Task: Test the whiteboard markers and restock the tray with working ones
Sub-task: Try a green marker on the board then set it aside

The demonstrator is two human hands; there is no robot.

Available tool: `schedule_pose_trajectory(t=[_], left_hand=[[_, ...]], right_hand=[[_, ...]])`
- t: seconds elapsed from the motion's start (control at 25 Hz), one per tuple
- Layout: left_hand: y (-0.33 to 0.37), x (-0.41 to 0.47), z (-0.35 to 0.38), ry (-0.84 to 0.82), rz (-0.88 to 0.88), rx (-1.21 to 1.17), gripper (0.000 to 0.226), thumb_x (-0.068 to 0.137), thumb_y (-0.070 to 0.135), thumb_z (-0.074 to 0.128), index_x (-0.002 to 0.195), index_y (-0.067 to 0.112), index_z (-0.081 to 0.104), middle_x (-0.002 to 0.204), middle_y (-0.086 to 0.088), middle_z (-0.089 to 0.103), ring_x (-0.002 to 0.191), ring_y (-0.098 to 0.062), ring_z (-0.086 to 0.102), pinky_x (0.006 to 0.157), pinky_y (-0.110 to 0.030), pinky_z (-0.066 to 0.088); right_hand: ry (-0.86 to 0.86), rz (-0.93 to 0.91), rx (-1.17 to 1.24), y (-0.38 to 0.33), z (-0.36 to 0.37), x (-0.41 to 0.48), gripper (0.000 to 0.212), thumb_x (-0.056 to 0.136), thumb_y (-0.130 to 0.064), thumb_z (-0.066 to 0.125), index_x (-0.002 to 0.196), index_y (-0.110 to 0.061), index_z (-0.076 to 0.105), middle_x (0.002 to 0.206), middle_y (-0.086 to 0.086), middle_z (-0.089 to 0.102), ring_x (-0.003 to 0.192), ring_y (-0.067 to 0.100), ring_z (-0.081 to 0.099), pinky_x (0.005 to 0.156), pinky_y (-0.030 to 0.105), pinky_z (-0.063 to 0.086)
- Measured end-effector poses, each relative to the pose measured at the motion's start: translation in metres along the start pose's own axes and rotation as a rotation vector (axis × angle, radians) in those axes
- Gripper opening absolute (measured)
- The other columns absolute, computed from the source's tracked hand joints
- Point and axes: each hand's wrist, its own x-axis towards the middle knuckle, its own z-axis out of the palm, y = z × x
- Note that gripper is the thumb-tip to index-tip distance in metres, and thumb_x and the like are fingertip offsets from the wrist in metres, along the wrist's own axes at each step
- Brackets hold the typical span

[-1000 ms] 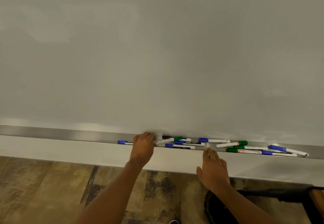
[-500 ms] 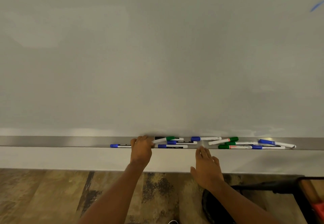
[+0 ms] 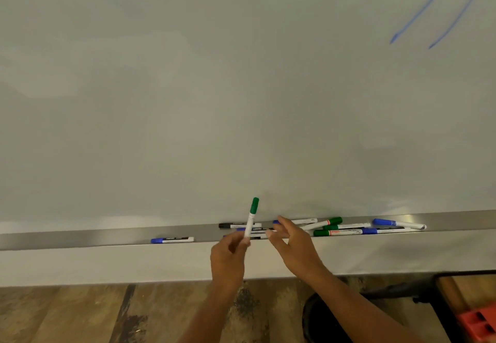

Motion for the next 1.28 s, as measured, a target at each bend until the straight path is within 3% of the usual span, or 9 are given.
schedule_pose_trajectory(t=[0.12,0.32,0.44,0.64,0.72,0.84,0.96,1.12,1.28], left_hand=[[0.032,-0.031,0.033,-0.102,-0.103,-0.231,0.010,0.099,0.023,0.073,0.102,0.028,0.081,0.090,0.009,0.082,0.087,-0.014,0.079,0.076,-0.024,0.064],[0.081,-0.065,0.069,-0.185,-0.131,-0.323,0.008,0.095,0.029,0.075,0.098,0.031,0.082,0.096,0.011,0.083,0.094,-0.018,0.079,0.074,-0.024,0.063],[0.109,-0.067,0.066,-0.142,-0.126,-0.487,0.025,0.100,0.040,0.064,0.113,0.026,0.081,0.114,0.007,0.080,0.111,-0.017,0.074,0.092,-0.038,0.061],[0.160,-0.070,0.069,-0.630,0.004,-0.742,0.047,0.111,0.041,0.043,0.139,0.011,0.066,0.143,-0.018,0.066,0.134,-0.029,0.064,0.111,-0.046,0.050],[0.171,-0.075,0.075,-0.736,-0.035,-0.830,0.047,0.111,0.039,0.047,0.140,0.006,0.064,0.143,-0.025,0.064,0.132,-0.032,0.065,0.107,-0.042,0.055],[0.173,-0.082,0.082,-0.766,-0.044,-0.927,0.040,0.110,0.031,0.052,0.136,0.003,0.065,0.132,-0.026,0.070,0.140,-0.043,0.056,0.116,-0.052,0.048],[0.175,-0.089,0.088,-0.716,-0.048,-0.931,0.029,0.109,0.027,0.054,0.122,0.007,0.071,0.119,-0.023,0.076,0.140,-0.043,0.057,0.121,-0.057,0.040],[0.188,-0.096,0.091,-0.580,-0.053,-0.870,0.028,0.105,0.029,0.056,0.109,0.016,0.080,0.125,-0.024,0.075,0.131,-0.035,0.066,0.114,-0.049,0.045],[0.198,-0.107,0.093,-0.488,-0.017,-0.774,0.028,0.101,0.036,0.059,0.105,0.021,0.082,0.125,-0.018,0.076,0.121,-0.031,0.072,0.097,-0.036,0.057]], right_hand=[[0.019,-0.052,0.227,-0.023,-0.028,-0.007,0.048,0.093,-0.050,0.061,0.137,-0.030,0.055,0.122,-0.027,0.061,0.105,-0.010,0.061,0.078,0.001,0.044],[0.151,-0.083,0.343,-0.042,-0.090,-0.030,0.005,0.096,-0.035,0.064,0.097,-0.033,0.068,0.086,-0.023,0.074,0.089,-0.001,0.070,0.069,0.009,0.053],[0.064,-0.069,0.416,-0.047,-0.131,-0.052,0.015,0.101,-0.038,0.052,0.099,-0.035,0.067,0.084,-0.011,0.074,0.076,0.010,0.071,0.069,0.017,0.059],[-0.372,0.080,0.851,-0.047,-0.163,-0.084,0.028,0.101,-0.038,0.053,0.104,-0.013,0.067,0.075,0.009,0.057,0.054,0.015,0.043,0.051,0.027,0.038],[-0.461,0.126,1.027,-0.043,-0.171,-0.088,0.033,0.101,-0.037,0.054,0.111,-0.007,0.066,0.073,0.009,0.051,0.053,0.014,0.035,0.049,0.025,0.031],[-0.561,0.117,1.169,-0.039,-0.183,-0.091,0.038,0.102,-0.036,0.054,0.116,-0.002,0.065,0.071,0.006,0.045,0.051,0.012,0.026,0.045,0.022,0.028],[-0.508,0.128,1.085,-0.039,-0.188,-0.095,0.035,0.102,-0.040,0.052,0.109,-0.009,0.070,0.070,0.004,0.044,0.053,0.012,0.023,0.047,0.023,0.020],[-0.311,0.106,0.810,-0.045,-0.191,-0.100,0.037,0.101,-0.047,0.048,0.097,-0.014,0.066,0.066,0.002,0.047,0.051,0.010,0.032,0.045,0.022,0.027],[0.020,-0.122,0.225,-0.056,-0.186,-0.101,0.034,0.097,-0.052,0.039,0.082,-0.030,0.059,0.059,-0.014,0.055,0.054,0.000,0.053,0.051,0.011,0.041]])
